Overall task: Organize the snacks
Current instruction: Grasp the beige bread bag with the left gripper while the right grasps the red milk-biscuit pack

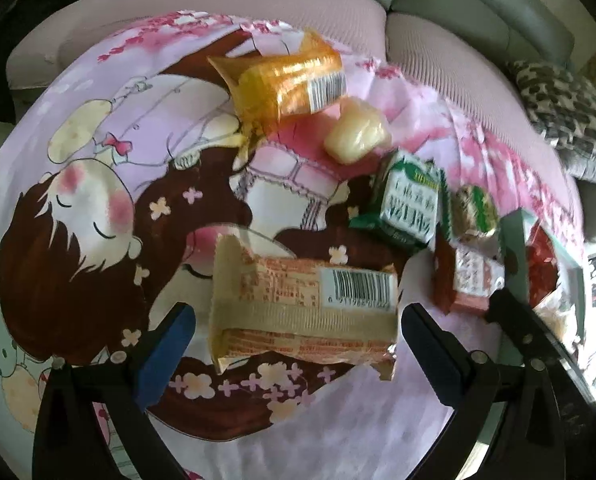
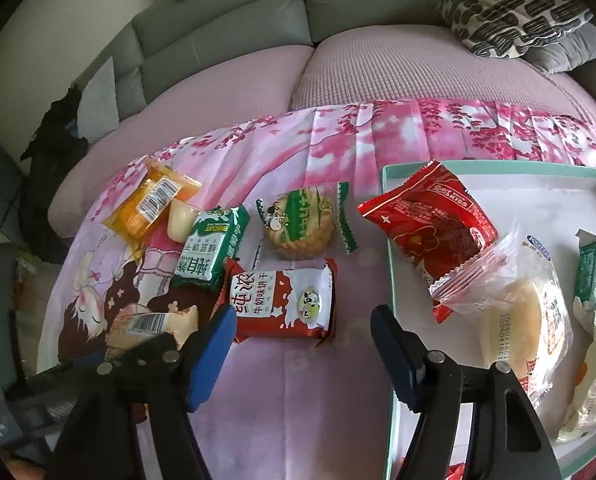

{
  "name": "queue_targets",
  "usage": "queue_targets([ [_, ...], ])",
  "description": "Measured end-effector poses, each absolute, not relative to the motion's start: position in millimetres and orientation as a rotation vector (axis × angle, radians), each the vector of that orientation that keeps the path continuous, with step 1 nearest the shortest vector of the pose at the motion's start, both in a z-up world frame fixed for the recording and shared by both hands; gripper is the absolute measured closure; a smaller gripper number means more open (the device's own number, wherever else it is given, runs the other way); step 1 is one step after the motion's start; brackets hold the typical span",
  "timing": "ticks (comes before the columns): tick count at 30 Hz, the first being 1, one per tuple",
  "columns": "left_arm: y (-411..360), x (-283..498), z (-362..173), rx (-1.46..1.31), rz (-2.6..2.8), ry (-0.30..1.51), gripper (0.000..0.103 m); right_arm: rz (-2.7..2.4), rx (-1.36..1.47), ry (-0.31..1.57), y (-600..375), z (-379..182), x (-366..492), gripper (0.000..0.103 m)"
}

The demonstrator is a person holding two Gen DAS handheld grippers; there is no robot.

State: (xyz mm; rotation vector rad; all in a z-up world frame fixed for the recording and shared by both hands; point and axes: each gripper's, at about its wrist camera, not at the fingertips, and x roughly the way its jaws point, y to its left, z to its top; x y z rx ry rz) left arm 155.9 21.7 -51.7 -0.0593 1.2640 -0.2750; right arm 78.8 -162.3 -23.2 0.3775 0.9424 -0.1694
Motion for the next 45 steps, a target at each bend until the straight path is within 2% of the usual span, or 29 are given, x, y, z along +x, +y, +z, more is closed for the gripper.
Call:
queue_targets([
  [8,19,156,-55,-0.024,-0.219,1.250,0.001,-0.156,0.343,0.956,-155,-24,83,0.031],
  [10,25,158,-54,-0.045,-0.201,1.249,0.013,-0.147,0.336,0.959,-152,-24,85,0.031],
  [16,32,161,-53,-0.062,-0.195,1.246,0.018,-0.142,0.295,0.982,-145,-30,93,0.029],
  [27,48,162,-53,-0.095,-0.157,1.245,0.018,-0.181,0.213,1.021,-133,-45,112,0.029],
  [32,46,163,-54,-0.089,-0.155,1.243,0.018,-0.178,0.224,1.014,-133,-48,112,0.034],
  [38,48,163,-49,-0.102,-0.157,1.225,0.025,-0.172,0.254,0.998,-134,-42,106,0.035],
  [45,48,157,-28,-0.101,-0.187,1.173,0.027,-0.178,0.266,0.940,-136,-14,92,0.035],
])
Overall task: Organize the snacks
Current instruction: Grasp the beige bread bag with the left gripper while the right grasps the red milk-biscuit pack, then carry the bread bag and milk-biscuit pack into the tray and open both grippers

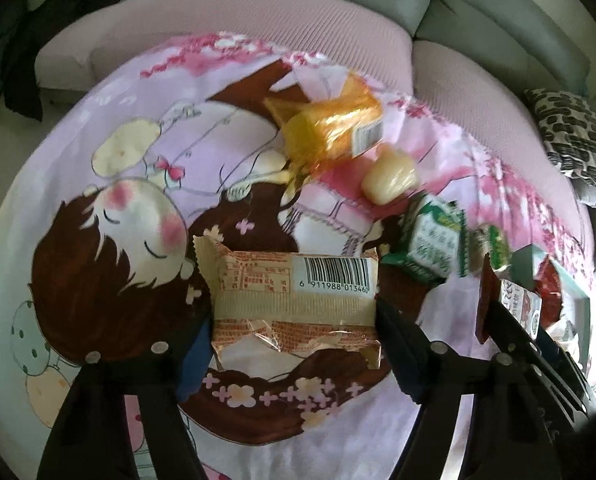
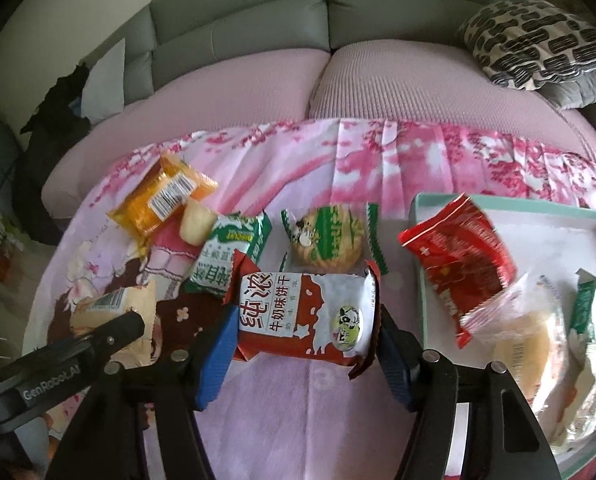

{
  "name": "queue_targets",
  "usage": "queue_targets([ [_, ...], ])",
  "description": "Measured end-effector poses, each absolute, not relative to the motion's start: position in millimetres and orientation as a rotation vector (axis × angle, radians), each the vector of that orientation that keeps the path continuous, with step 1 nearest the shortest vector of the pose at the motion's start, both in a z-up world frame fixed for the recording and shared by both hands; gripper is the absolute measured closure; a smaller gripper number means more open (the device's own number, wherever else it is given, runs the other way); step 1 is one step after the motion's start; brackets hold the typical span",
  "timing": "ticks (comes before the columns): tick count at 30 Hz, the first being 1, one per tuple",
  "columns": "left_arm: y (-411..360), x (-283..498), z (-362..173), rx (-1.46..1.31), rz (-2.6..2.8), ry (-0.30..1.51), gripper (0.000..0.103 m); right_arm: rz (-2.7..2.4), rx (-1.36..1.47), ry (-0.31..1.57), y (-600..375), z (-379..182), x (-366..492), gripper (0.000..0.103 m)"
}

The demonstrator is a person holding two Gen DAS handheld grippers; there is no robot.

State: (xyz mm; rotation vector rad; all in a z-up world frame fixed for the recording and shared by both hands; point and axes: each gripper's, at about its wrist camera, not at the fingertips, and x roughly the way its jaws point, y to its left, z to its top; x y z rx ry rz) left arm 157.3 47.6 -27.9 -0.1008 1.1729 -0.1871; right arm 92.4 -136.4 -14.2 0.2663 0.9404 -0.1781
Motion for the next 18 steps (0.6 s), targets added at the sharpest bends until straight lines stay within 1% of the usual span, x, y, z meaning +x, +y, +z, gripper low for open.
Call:
queue_targets([
  [8,34,144,12,-0.084,-0.249,1.068,0.027,-0.192,0.302,0.874,-154,17,73,0.035],
  [13,3,135,39,-0.068,-0.333,0.986,0.027,-0.244,0.326,0.823,-180,39,56,0.035],
  [18,-32,118,59,-0.027,-0.431,0.924,0.027,-0.351,0.364,0.790,-224,48,31,0.035],
])
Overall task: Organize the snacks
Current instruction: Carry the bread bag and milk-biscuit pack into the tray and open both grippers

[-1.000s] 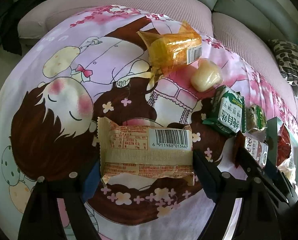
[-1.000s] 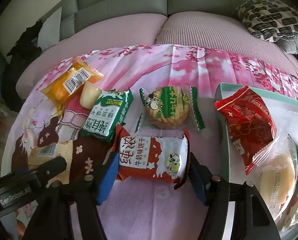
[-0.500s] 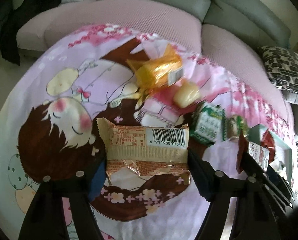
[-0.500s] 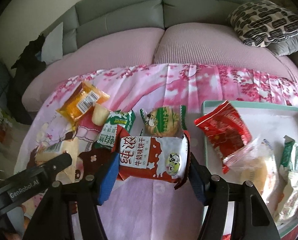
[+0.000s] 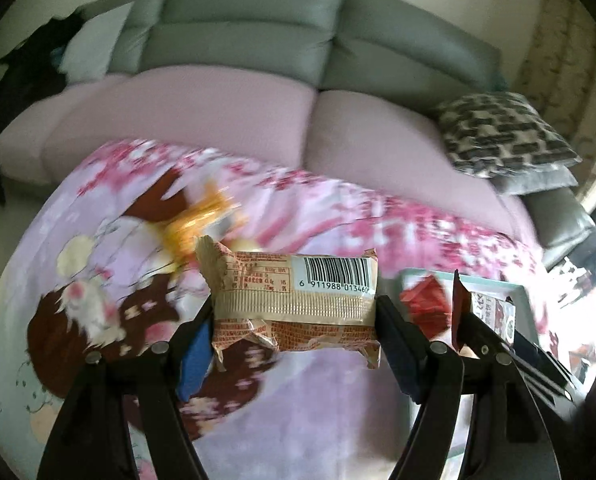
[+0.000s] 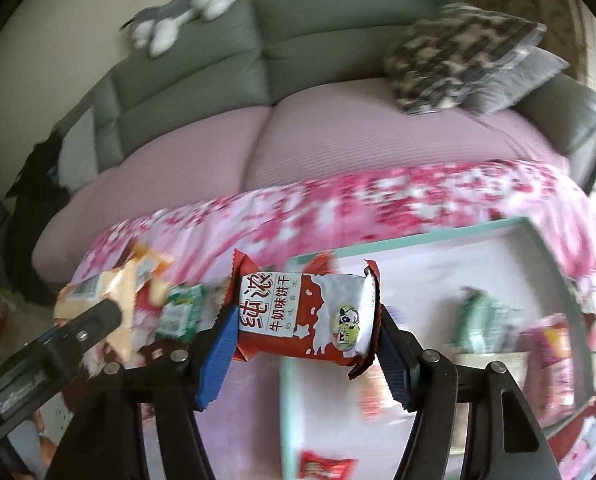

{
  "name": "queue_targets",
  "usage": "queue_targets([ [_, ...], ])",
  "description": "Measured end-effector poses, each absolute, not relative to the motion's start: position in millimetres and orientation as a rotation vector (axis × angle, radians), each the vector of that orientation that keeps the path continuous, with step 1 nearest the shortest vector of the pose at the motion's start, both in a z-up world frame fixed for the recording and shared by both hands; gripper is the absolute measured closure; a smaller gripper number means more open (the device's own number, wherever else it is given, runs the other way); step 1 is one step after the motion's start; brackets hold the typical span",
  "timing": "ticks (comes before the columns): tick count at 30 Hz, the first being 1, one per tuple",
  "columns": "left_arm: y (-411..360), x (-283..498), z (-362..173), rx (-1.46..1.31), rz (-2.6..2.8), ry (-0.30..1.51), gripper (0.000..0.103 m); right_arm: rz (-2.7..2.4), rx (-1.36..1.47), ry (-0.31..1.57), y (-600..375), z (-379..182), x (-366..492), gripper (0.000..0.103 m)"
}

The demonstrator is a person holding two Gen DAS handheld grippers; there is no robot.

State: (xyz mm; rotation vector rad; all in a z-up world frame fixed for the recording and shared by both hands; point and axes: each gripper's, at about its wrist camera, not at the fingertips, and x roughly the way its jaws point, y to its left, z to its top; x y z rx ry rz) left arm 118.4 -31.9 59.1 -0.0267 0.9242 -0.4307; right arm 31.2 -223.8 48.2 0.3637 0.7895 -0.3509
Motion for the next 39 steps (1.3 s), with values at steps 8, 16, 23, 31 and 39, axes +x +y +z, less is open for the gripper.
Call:
queue_targets([
  [8,-101,97,72,0.077,-0.578,0.894,0.027,-0.536,0.445,0.767,-305,46,-9,0.035],
  [16,-196,93,58,0.219,-0.740,0.954,0.027,-0.674,0.511,0.788,-366,23,-30,0.035],
  [23,-248,99,36,0.269,-0.753,1.004,0.027,-0.717,0.544,0.798,-390,6,-36,0.035],
  [31,-271,102,16,0.294,-0.704,1.045,0.025,-0.696,0.549,0.816,-393,-4,-27,0.034],
  [39,-261,105,13,0.259,-0.633,1.070,0.025,-0.675,0.561,0.819,-395,-1,-29,0.034],
])
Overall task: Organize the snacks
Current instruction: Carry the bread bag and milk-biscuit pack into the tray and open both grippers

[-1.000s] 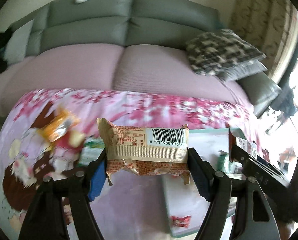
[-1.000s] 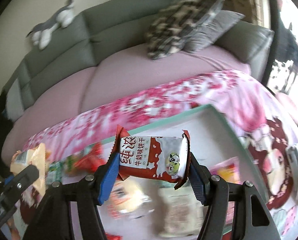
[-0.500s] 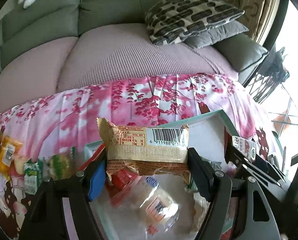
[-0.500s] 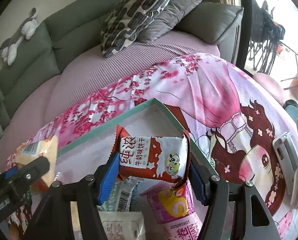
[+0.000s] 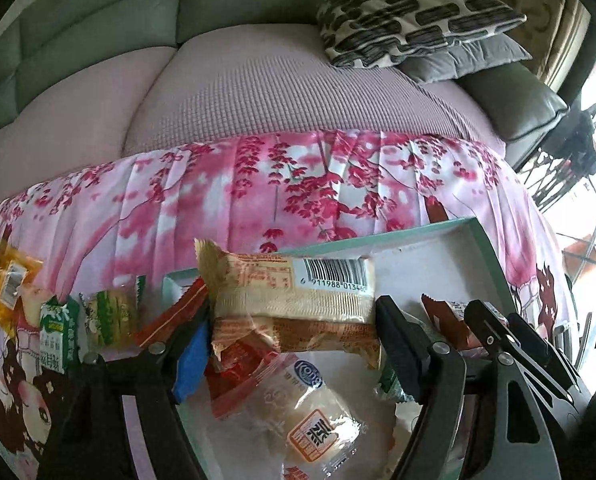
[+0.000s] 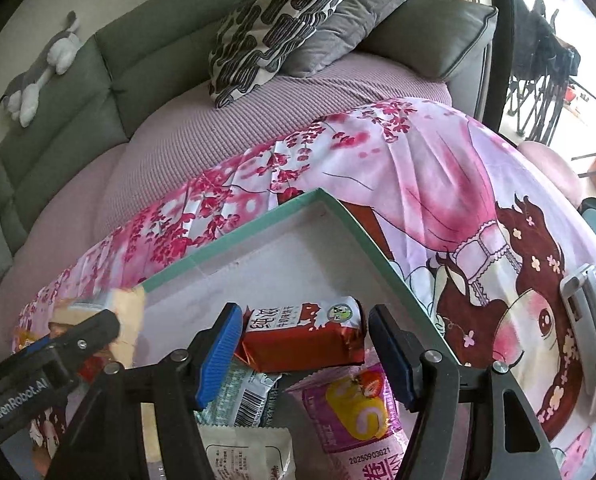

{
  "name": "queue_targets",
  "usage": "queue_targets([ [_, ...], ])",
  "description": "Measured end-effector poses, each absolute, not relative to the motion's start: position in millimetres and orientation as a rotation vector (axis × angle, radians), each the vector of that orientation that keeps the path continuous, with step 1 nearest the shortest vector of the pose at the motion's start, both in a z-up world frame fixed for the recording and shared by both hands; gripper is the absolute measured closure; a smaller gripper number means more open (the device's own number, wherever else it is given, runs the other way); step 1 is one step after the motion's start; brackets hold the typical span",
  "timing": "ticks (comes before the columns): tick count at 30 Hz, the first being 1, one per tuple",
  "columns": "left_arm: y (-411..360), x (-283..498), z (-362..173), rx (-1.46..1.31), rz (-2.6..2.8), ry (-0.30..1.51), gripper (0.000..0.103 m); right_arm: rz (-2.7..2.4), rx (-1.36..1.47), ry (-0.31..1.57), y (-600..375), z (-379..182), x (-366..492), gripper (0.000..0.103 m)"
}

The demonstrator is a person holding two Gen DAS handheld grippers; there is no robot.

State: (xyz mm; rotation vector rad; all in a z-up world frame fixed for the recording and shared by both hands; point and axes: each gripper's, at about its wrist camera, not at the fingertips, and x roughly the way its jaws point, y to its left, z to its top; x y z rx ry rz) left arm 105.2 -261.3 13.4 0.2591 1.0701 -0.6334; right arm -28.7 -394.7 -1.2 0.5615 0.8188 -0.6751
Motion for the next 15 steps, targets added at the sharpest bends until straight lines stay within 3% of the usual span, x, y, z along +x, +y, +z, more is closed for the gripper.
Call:
queue_targets([
  [3,-259,103,19,0.258,-0.620,1.048,0.023,-0.682,0.548,0.835,-395,-1,-29,0.030],
  [4,-258,103,20,0.257,-0.612,1.043,0.014,-0.686,0.542,0.839,-395,-1,-29,0.024],
  [6,-254,103,23,0.243,-0.585,1.026,0.009,-0.687,0.537,0.844,-395,0,-31,0.021],
  [12,-235,105,30,0.198,-0.511,1.005,0.008,-0.683,0.522,0.868,-395,2,-32,0.020],
  [15,-225,106,33,0.198,-0.455,0.974,0.002,-0.683,0.509,0.885,-394,0,-31,0.015],
])
